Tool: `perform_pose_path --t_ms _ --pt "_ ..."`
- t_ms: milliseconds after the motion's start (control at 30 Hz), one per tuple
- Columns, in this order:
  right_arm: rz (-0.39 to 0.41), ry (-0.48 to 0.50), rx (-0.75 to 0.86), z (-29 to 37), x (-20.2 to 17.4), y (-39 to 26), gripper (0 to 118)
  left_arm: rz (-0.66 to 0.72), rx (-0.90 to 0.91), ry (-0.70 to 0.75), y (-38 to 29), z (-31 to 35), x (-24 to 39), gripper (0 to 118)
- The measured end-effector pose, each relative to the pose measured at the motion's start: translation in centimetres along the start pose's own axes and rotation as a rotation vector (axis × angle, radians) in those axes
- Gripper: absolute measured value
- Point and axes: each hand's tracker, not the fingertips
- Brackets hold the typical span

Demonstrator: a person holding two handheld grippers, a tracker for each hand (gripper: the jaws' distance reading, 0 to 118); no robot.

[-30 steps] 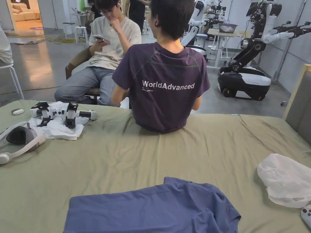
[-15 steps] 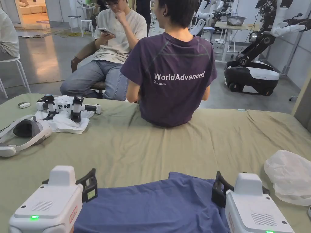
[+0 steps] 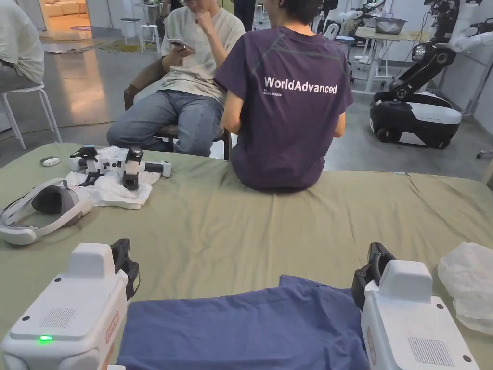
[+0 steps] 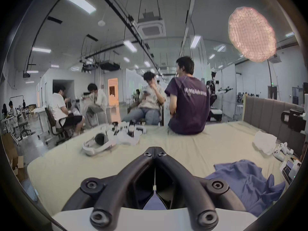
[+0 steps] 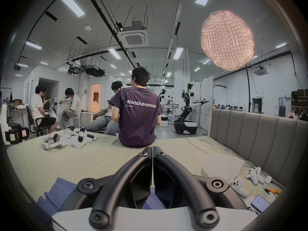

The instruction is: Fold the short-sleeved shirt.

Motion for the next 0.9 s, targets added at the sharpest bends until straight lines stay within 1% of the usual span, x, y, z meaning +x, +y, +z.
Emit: perform_pose_path --t_ms 133,200,300,333,400,500,533,633,700,767,800,833,900 --pt "0.002 0.005 -0.06 -1.0 0.5 -1.3 0 0.018 -0.247 -0.002 -2.6 -5.7 -2.7 0" --pt "0.014 0.003 -0.09 -1.4 0.7 -2.1 0 0.034 -0.362 -0.026 -4.2 -8.7 -4.0 0" --pt "0.016 -0.004 -0.145 -2.0 1.2 -3.3 0 0.083 -0.554 -0.041 -6.4 -13.8 -5.4 0" --pt "0.016 -0.009 -0.162 -2.2 1.4 -3.7 0 0.105 -0.594 -0.05 -7.2 -15.3 -5.8 3" --pt "0.021 -0.018 -0.19 -2.5 1.8 -4.5 0 0.121 -0.668 -0.052 -8.5 -18.0 -6.2 18" --pt "0.033 -0.032 -0.23 -2.8 2.3 -5.4 0 0.137 -0.756 -0.089 -10.1 -21.3 -6.4 57" --pt "0.036 -0.037 -0.239 -2.9 2.5 -5.7 0 0.127 -0.779 -0.069 -10.1 -20.8 -5.1 69" --pt "0.046 -0.058 -0.275 -3.3 3.2 -6.6 0 0.091 -0.851 -0.023 -11.5 -22.5 -4.3 70" --pt "0.047 -0.067 -0.298 -3.6 3.7 -7.1 0 0.082 -0.848 -0.032 -11.7 -22.5 -3.4 70" --pt "0.037 -0.081 -0.318 -3.8 4.3 -7.6 0 0.023 -0.822 -0.005 -11.6 -22.0 -2.0 67" --pt "0.032 -0.085 -0.328 -4.0 4.5 -7.9 0 -0.012 -0.812 -0.002 -11.5 -21.4 -1.7 63" --pt "0.025 -0.093 -0.343 -4.4 4.9 -8.2 0 -0.039 -0.792 0.002 -11.6 -21.0 -1.0 53" --pt "0.015 -0.097 -0.375 -5.4 5.7 -8.8 0 -0.049 -0.779 -0.013 -11.8 -20.4 0.2 37"
